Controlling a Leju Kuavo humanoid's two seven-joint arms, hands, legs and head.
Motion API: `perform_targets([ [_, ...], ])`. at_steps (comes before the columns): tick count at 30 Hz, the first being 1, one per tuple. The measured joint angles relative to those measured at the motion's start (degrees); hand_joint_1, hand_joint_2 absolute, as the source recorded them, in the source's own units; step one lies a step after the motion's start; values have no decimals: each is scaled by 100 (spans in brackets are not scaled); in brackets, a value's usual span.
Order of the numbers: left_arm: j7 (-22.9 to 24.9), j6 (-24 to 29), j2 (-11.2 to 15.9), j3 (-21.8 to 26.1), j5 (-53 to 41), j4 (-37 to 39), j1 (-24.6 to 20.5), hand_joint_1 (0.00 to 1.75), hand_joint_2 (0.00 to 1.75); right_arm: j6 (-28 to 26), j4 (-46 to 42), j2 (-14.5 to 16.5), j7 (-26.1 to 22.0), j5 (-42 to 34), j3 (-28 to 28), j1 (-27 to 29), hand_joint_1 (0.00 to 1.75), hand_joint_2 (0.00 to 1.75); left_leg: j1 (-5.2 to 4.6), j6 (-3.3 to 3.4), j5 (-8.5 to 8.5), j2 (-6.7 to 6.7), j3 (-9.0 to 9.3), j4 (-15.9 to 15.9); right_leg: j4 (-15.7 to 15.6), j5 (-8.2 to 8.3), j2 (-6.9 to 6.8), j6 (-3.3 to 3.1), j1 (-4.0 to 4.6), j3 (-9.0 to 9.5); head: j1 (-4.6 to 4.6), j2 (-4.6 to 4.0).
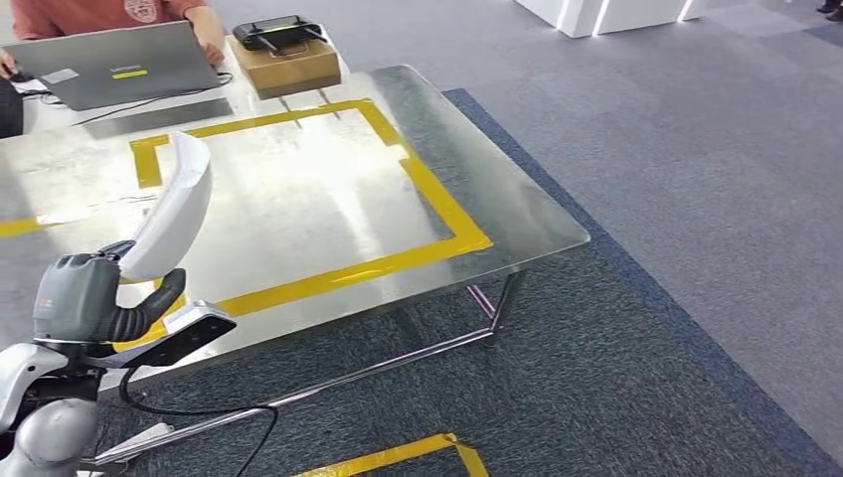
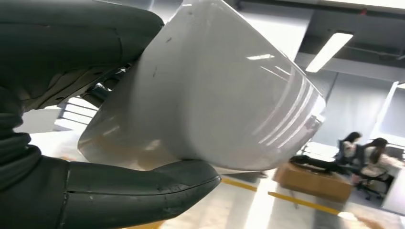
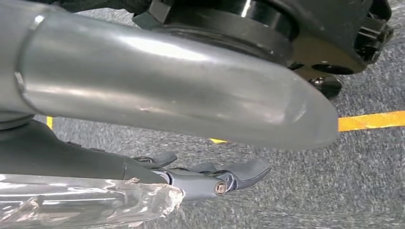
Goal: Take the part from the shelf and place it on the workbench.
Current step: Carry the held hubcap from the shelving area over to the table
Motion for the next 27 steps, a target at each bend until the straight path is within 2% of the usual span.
perform_targets([
  [1, 2, -1, 1, 2, -1, 0, 5, 175, 175, 0, 0, 0, 0, 0, 0, -6, 0, 0, 3, 35, 6, -81, -8, -4, -9, -13, -65, 24, -2, 19, 4, 0],
  [2, 3, -2, 1, 2, -1, 0, 11, 175, 175, 0, 0, 0, -1, -1, 0, -13, 0, 0, 11, 68, 15, -152, -11, -14, 7, -47, -35, 57, -10, 24, 12, 0],
  [3, 5, -4, 1, 3, -2, 0, 9, 175, 175, 0, 0, 0, -3, -2, 1, -22, 0, 0, 23, 100, 26, -224, -11, -24, 102, -130, 81, 86, -24, -13, 25, 0],
  [4, 5, -5, -1, 2, -2, 0, 5, 175, 175, 0, 0, 0, -6, -2, 3, -29, 0, 0, 40, 132, 38, -291, -9, -34, 313, -267, 246, 111, -36, -110, 43, 0],
  [5, 7, -8, -2, 2, -3, 1, 2, 175, 175, 0, 1, -1, -9, -3, 3, -30, 0, 0, 48, 154, 44, -354, -14, -36, 642, -442, 443, 126, -48, -270, 61, 0],
  [6, 8, -10, -2, 2, -3, 2, -2, 175, 175, 0, 3, -1, -11, -3, 4, -25, 0, 0, 49, 172, 46, -423, -20, -35, 1045, -622, 563, 128, -53, -472, 73, 0],
  [7, 9, -12, -2, 2, -3, 4, -2, 175, 175, 0, 7, -1, -12, -3, 3, -17, 0, 0, 45, 182, 49, -500, -25, -34, 1409, -745, 618, 129, -54, -667, 78, 0],
  [8, 11, -14, -2, 2, -3, 6, -1, 175, 175, -1, 11, -2, -13, -3, 2, -9, 0, 0, 41, 185, 50, -585, -26, -32, 1628, -769, 644, 121, -53, -805, 79, 0],
  [9, 12, -15, -2, 2, -3, 8, 0, 175, 175, -2, 15, -2, -14, -4, 1, -5, 0, 0, 36, 186, 51, -676, -22, -30, 1626, -671, 663, 105, -52, -845, 81, 0],
  [10, 13, -16, -2, 2, -3, 10, 0, 175, 175, -3, 18, -2, -15, -4, 0, -6, 0, 0, 33, 185, 50, -765, -14, -29, 1401, -473, 697, 80, -52, -777, 80, 0],
  [11, 13, -16, -2, 2, -3, 10, 0, 175, 175, -5, 20, -2, -17, -4, -1, -7, 0, 0, 31, 183, 49, -852, -5, -29, 1021, -223, 789, 44, -53, -631, 81, 0],
  [12, 13, -16, -3, 2, -3, 10, -1, 175, 175, -7, 21, -3, -18, -4, -1, -9, 0, 0, 25, 172, 48, -930, -3, -26, 642, -34, 949, 2, -61, -477, 76, 0],
  [13, 13, -17, -4, 2, -3, 11, -6, 175, 175, -12, 23, -3, -20, -5, 0, -8, 0, 0, 27, 153, 47, -1002, -11, -17, 331, 75, 1092, -26, -71, -349, 75, 0],
  [14, 13, -17, -4, 2, -3, 13, -11, 175, 175, -15, 26, -3, -21, -6, 1, -8, 0, 0, 36, 122, 53, -1073, -32, -11, 153, 110, 1199, -43, -75, -262, 75, 0],
  [15, 13, -19, -4, 3, -3, 14, -11, 175, 175, -18, 28, -4, -22, -7, 0, -9, 0, 0, 52, 79, 67, -1145, -60, -11, 100, 88, 1229, -51, -73, -227, 75, 0],
  [16, 13, -19, -4, 2, -3, 14, -9, 175, 175, -22, 30, -4, -25, -7, -1, -10, 0, 0, 66, 32, 85, -1221, -87, -15, 66, 90, 1170, -57, -72, -200, 80, 0],
  [17, 13, -19, -4, 2, -3, 13, 4, 175, 175, -23, 31, -4, -25, -7, -2, -15, 0, 0, 74, -8, 86, -1206, -106, -9, 48, 105, 1093, -75, -74, -175, 80, 0],
  [18, 13, -19, -3, 3, -3, 12, 8, 175, 175, -25, 31, -4, -27, -7, -4, -18, 0, 0, 67, -41, 42, -1097, -140, 49, 19, 120, 1015, -102, -82, -155, 66, 0],
  [19, 13, -18, -1, 3, -3, 12, 2, 175, 175, -26, 32, -2, -30, -7, -5, -19, 0, 0, 55, -68, -61, -930, -212, 204, -14, 132, 931, -129, -93, -134, 46, 0],
  [20, 14, -18, 1, 4, -3, 13, -6, 175, 175, -25, 33, -1, -31, -7, -6, -18, 0, 0, 52, -89, -220, -730, -336, 472, -32, 133, 843, -152, -94, -117, 31, 0],
  [21, 14, -19, 2, 4, -3, 14, -18, 175, 175, -25, 34, 0, -32, -7, -7, -13, 0, 0, 54, -114, -406, -593, -518, 842, -36, 124, 755, -169, -90, -109, 13, 0],
  [22, 17, -20, 2, 3, -3, 16, -18, 175, 175, -24, 36, 0, -32, -7, -8, -9, 0, 0, 65, -137, -559, -529, -705, 1219, -34, 113, 661, -177, -85, -106, 10, 0],
  [23, 21, -21, 2, 2, -3, 17, -11, 175, 175, -24, 37, 0, -32, -7, -10, -6, 0, 0, 77, -155, -629, -500, -836, 1482, -33, 100, 567, -180, -81, -101, 11, 0],
  [24, 25, -22, 2, 2, -3, 18, -4, 175, 175, -24, 38, 0, -32, -7, -13, -8, 0, 0, 87, -167, -590, -481, -868, 1552, -32, 87, 477, -175, -79, -91, 9, 0],
  [25, 29, -22, 2, 2, -3, 19, 0, 175, 175, -24, 38, 0, -32, -7, -15, -11, 0, 0, 93, -169, -443, -455, -774, 1382, -32, 71, 395, -164, -77, -73, 10, 0],
  [26, 31, -22, 2, 2, -3, 19, 1, 175, 175, -24, 39, 0, -33, -7, -17, -15, 0, 0, 94, -162, -237, -391, -580, 1033, -32, 51, 321, -148, -76, -44, 9, 0],
  [27, 31, -22, 2, 2, -3, 19, -1, 175, 175, -24, 39, 0, -35, -8, -18, -19, 0, 0, 79, -148, -73, -243, -355, 632, -31, 27, 256, -127, -66, -13, 9, 0],
])
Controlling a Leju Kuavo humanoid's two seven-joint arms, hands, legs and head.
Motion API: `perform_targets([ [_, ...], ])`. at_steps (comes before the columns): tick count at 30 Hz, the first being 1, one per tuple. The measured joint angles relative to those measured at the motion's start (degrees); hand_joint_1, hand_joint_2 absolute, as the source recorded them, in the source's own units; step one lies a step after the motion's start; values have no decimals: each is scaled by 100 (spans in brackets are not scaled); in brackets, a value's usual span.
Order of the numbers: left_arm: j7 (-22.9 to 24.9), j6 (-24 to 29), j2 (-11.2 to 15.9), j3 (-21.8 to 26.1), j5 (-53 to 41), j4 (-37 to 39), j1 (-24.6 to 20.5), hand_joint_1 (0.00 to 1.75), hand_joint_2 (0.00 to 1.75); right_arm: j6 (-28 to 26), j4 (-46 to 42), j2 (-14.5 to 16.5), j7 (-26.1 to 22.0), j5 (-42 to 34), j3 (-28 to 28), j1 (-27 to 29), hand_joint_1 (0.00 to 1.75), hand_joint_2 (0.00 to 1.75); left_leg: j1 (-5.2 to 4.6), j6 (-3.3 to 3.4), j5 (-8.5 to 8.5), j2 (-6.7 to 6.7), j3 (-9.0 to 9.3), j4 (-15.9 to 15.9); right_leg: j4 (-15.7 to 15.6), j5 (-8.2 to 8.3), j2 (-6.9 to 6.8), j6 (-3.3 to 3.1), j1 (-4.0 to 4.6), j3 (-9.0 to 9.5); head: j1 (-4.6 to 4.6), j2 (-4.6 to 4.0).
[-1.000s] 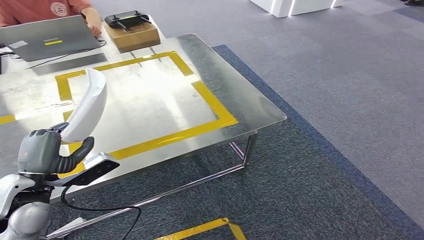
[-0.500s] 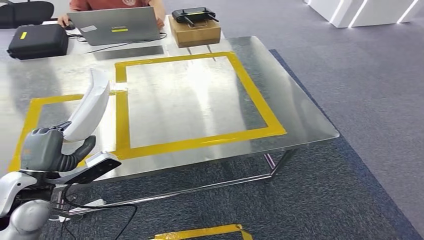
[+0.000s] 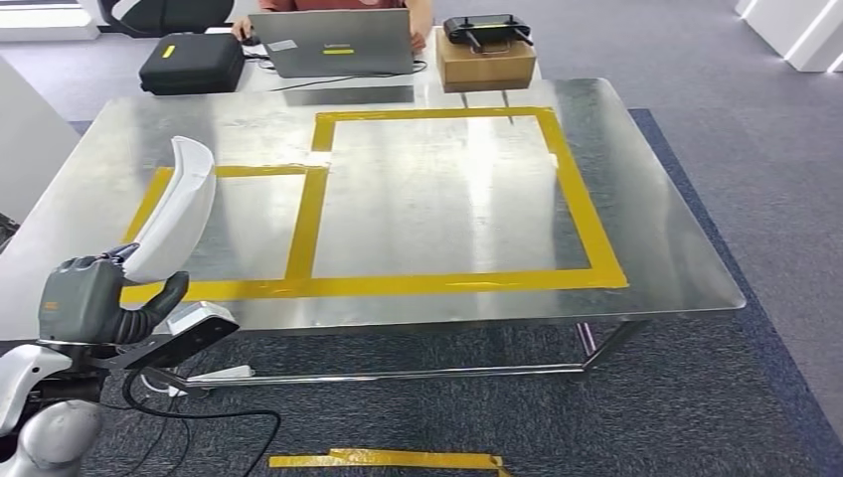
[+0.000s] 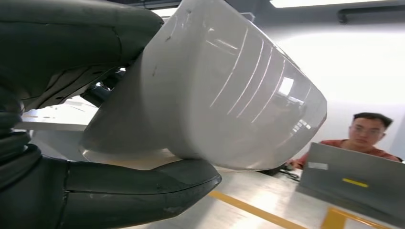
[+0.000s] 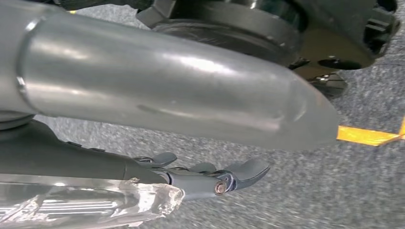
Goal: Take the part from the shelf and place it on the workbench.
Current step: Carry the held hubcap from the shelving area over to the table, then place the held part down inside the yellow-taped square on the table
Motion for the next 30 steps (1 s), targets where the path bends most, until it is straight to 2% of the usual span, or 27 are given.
perform_targets([
  [2, 1, 0, -2, -2, 0, 0, -10, 175, 175, -7, 0, 0, -35, -9, 0, 1, 0, 0, -43, 62, 136, 252, 300, -548, 13, -54, -114, 57, 40, 33, 2, 0],
  [3, 3, 0, -2, -2, 0, 0, -8, 175, 175, -16, -1, 0, -66, -13, 0, 2, 0, 0, -65, 95, 114, 310, 340, -632, 14, -76, -169, 85, 59, 37, 4, 0],
  [4, 5, 1, -2, 1, 0, -1, -4, 175, 175, -26, -1, 0, -100, -20, 1, 1, 0, 0, -76, 130, 107, 267, 341, -651, 1, -88, -227, 110, 70, 56, 7, 0],
  [5, 9, 1, -2, 3, 0, -1, 6, 175, 175, -28, -1, -1, -127, -34, 2, -2, 0, 0, -73, 138, 114, 228, 338, -658, -15, -111, -267, 104, 73, 66, 13, 0],
  [8, 19, -1, -3, 7, -1, 0, 22, 175, 175, 29, 1, -2, -158, -121, 6, -24, 0, 0, -61, 130, 146, 167, 346, -689, -36, -110, -292, -85, 89, 62, 65, 1],
  [9, 21, -1, -1, 8, -2, 0, 24, 175, 175, 63, 2, -2, -161, -143, 8, -34, 0, 0, -67, 140, 141, 158, 346, -687, -37, -89, -288, -129, 91, 63, 87, 1],
  [10, 22, -2, 2, 8, -2, 0, 26, 175, 175, 101, 2, -2, -161, -156, 9, -41, 0, 0, -76, 152, 133, 155, 346, -685, -40, -84, -284, -127, 88, 64, 96, 1],
  [13, 2, -22, 16, 8, -19, 2, -6, 175, 175, 198, 5, -2, -161, -175, 9, -40, 0, 0, -98, 183, 113, 168, 347, -679, -54, -67, -260, -81, 67, 63, 104, 0],
  [17, -107, -121, 61, -11, -132, 45, -114, 175, 175, 298, 23, -2, -163, -196, 3, -44, 0, 0, -117, 202, 104, 184, 346, -673, -69, -59, -245, 85, 39, 61, 104, 0],
  [19, -184, -184, 92, -62, -209, 94, -208, 175, 175, 332, 45, -2, -169, -198, 3, -46, 0, 0, -120, 206, 106, 185, 346, -671, -71, -56, -243, 128, 31, 60, 103, 0],
  [25, -375, -491, 133, -505, -399, 356, -673, 175, 175, 369, 110, -2, -203, -256, 2, -51, 0, 0, -110, 212, 122, 186, 349, -672, -68, -55, -244, 136, 40, 58, 101, 0],
  [30, -181, -773, 35, -941, -514, 730, -1118, 175, 175, 369, 158, -2, -211, -455, 5, -46, 0, 0, -99, 204, 128, 188, 349, -672, -62, -55, -239, 135, 52, 57, 101, 0],
])
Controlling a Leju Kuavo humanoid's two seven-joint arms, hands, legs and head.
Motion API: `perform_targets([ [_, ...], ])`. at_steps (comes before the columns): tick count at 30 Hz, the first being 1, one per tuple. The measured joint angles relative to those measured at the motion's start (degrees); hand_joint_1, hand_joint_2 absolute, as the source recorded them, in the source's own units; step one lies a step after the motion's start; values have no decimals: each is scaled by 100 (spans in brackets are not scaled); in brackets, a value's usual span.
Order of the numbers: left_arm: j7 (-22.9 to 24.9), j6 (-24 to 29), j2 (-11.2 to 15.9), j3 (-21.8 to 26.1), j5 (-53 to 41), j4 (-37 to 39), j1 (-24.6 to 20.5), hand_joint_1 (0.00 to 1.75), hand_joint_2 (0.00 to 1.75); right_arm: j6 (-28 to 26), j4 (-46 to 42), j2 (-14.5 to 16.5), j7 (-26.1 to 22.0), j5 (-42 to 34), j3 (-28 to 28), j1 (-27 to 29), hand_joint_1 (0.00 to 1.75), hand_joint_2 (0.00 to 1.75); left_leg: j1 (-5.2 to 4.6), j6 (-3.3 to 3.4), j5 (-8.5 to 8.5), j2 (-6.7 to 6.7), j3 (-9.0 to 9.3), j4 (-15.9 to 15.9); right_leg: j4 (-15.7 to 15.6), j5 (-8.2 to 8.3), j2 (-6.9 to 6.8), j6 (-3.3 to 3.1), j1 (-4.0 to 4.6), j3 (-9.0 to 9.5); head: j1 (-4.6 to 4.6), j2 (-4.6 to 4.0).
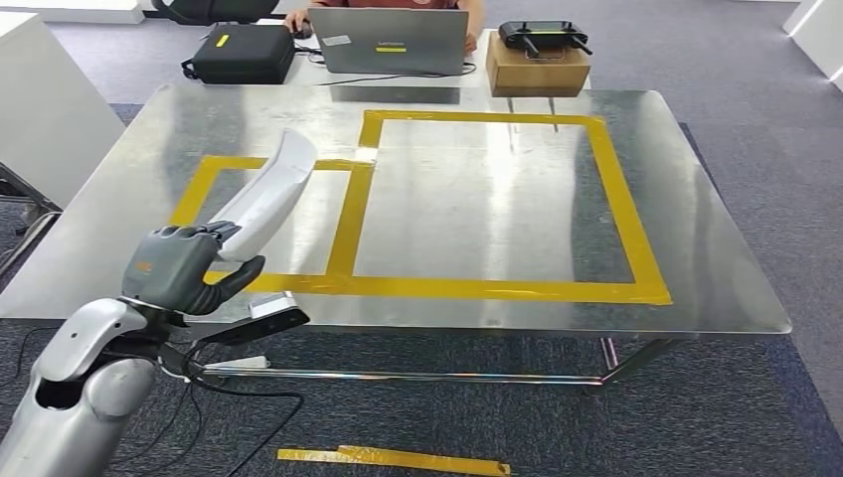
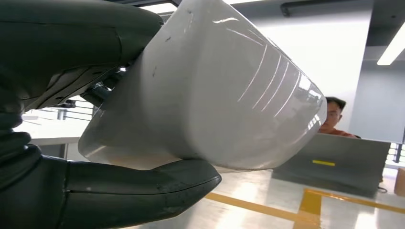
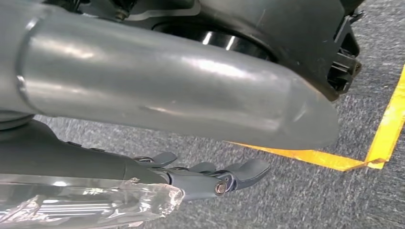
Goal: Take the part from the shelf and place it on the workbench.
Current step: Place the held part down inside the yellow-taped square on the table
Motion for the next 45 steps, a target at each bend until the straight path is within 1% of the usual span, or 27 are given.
perform_targets([
  [4, 61, -52, -79, -171, -22, 264, -213, 175, 175, -2, 25, 0, 29, -103, 11, 10, 0, 0, 1, 0, 0, 3, 0, 0, 3, 0, 5, 0, 3, 2, 0, 0],
  [7, 146, -86, -112, -232, -23, 422, -311, 175, 175, -10, 31, 0, 145, -251, 26, 35, 0, 0, 2, 0, 0, 4, -1, 0, 4, -1, 5, -1, 3, -3, 0, 0],
  [13, 607, -227, -245, -239, -21, 997, -624, 175, 175, -99, -56, 0, 497, -797, 175, 222, 0, 0, 2, -1, 0, 4, -2, -1, 4, -2, 6, -1, 3, -2, 1, 0],
  [19, 1186, -248, -340, 78, -321, 2098, -968, 175, 175, -227, -217, 0, 747, -1262, 371, 400, 0, 0, 2, -3, 3, 6, -1, -1, 5, -1, 11, -1, 3, 9, 1, 0],
  [23, 1353, -121, -362, 394, -644, 2849, -1002, 175, 175, -330, -360, 0, 965, -1486, 514, 553, 0, 0, 2, -6, 6, 8, -2, -1, 8, 1, 13, -1, 3, 52, 0, 0],
  [26, 1363, 15, -391, 601, -858, 3252, -986, 175, 175, -372, -506, 0, 1109, -1586, 630, 685, 0, 0, 2, -6, 6, 8, -2, -1, 9, 0, 13, -1, 4, 57, -1, 0],
  [29, 1359, 92, -420, 756, -991, 3478, -975, 175, 175, -382, -653, 0, 1205, -1620, 734, 797, 0, 0, 2, -7, 6, 8, -2, -1, 9, -1, 13, -1, 4, 46, -1, 0],
  [34, 1351, 124, -449, 883, -1053, 3628, -974, 175, 175, -370, -823, 0, 1245, -1624, 833, 920, 0, 0, 2, -8, 5, 8, 2, -2, 9, -7, 14, 4, 3, 0, 1, 0],
  [37, 1310, 131, -458, 904, -1083, 3670, -973, 175, 175, -338, -882, 0, 1257, -1612, 872, 955, 0, 0, 2, -8, 6, 8, 4, -2, 9, -7, 14, 5, 3, 2, 0, 0],
  [41, 1081, 169, -464, 902, -1111, 3685, -958, 175, 175, -252, -939, 0, 1251, -1508, 882, 999, 0, 0, 2, -7, 6, 7, 6, -2, 9, -5, 13, 5, 3, 6, 0, 0],
  [45, 718, 250, -467, 808, -1117, 3683, -946, 175, 175, -110, -961, 0, 1139, -1332, 881, 1020, 0, 0, 2, -8, 6, 6, 6, -2, 9, -6, 9, 5, 3, 5, -1, 0],
])
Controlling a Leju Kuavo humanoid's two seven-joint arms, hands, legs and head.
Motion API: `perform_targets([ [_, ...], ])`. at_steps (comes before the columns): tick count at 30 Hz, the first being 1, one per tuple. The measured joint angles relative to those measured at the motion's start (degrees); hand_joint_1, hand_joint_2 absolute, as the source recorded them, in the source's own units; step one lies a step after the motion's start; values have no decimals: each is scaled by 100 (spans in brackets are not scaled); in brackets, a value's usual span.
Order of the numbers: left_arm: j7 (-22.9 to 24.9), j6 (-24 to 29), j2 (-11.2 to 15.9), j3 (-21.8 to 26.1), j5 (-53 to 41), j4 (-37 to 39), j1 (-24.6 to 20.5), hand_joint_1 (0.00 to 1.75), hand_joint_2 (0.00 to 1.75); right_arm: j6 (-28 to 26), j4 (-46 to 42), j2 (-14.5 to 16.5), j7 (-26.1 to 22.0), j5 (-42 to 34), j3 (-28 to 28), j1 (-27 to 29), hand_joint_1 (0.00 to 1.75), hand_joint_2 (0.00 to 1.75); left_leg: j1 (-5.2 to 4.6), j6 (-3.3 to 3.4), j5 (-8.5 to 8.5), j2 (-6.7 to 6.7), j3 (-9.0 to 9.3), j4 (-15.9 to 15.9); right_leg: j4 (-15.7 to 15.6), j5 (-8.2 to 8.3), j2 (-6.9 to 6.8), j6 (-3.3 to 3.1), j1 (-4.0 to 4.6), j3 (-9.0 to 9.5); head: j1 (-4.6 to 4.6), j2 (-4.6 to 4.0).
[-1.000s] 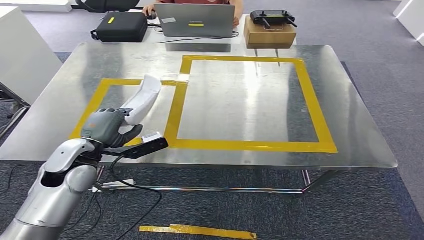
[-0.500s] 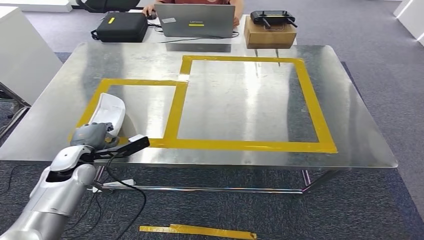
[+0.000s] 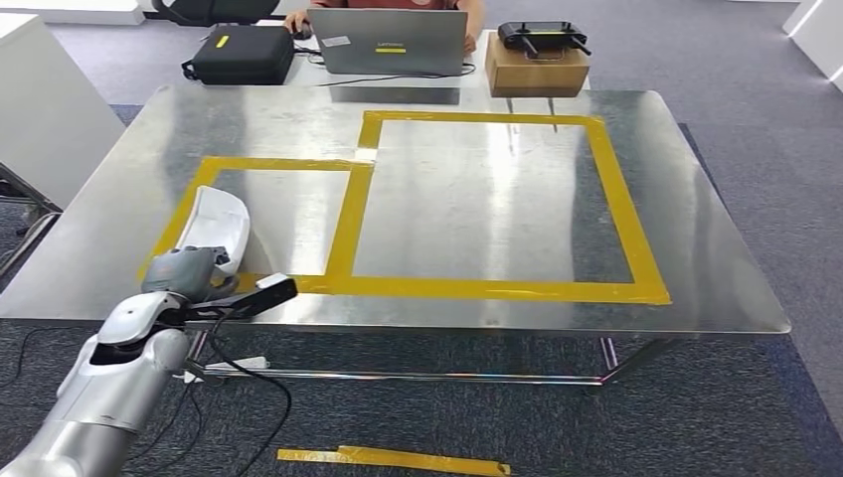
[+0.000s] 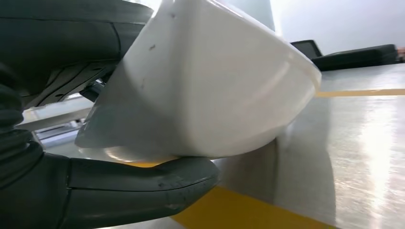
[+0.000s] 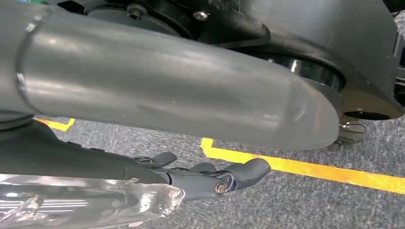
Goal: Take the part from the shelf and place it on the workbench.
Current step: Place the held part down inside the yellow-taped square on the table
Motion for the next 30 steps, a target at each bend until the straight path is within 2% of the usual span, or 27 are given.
perform_targets([
  [14, -684, 247, -145, -819, 317, -138, -14, 175, 175, 235, -9, 0, -197, 269, -1, -9, 0, 0, -1, 0, -1, -2, -1, 0, 0, 0, -1, 1, -1, -1, 1, 0],
  [21, -786, 277, -178, -1173, 451, -194, -27, 175, 175, 338, 28, 0, -348, 482, -29, -76, 0, 0, -1, 0, 0, -1, -1, 0, 0, 1, 2, 1, 0, 14, -1, 0],
  [25, -790, 285, -164, -1245, 479, -217, -27, 0, 175, 353, 50, 0, -367, 513, -54, -99, 0, 0, 0, 0, 0, -1, -3, 0, 0, 1, 2, 1, 0, 33, 1, 0],
  [26, -781, 286, -161, -1253, 492, -224, -26, 0, 175, 351, 52, 0, -365, 517, -58, -101, 0, 0, 0, 0, 0, 0, -3, 0, 0, 1, 2, 1, 0, 36, 1, 0],
  [30, -506, 216, -154, -1244, 600, -239, -26, 0, 0, 343, 75, 0, -369, 552, -78, -126, 0, 0, 0, 0, 0, 0, -4, 0, 1, 1, 3, 1, 0, 44, 0, 0],
])
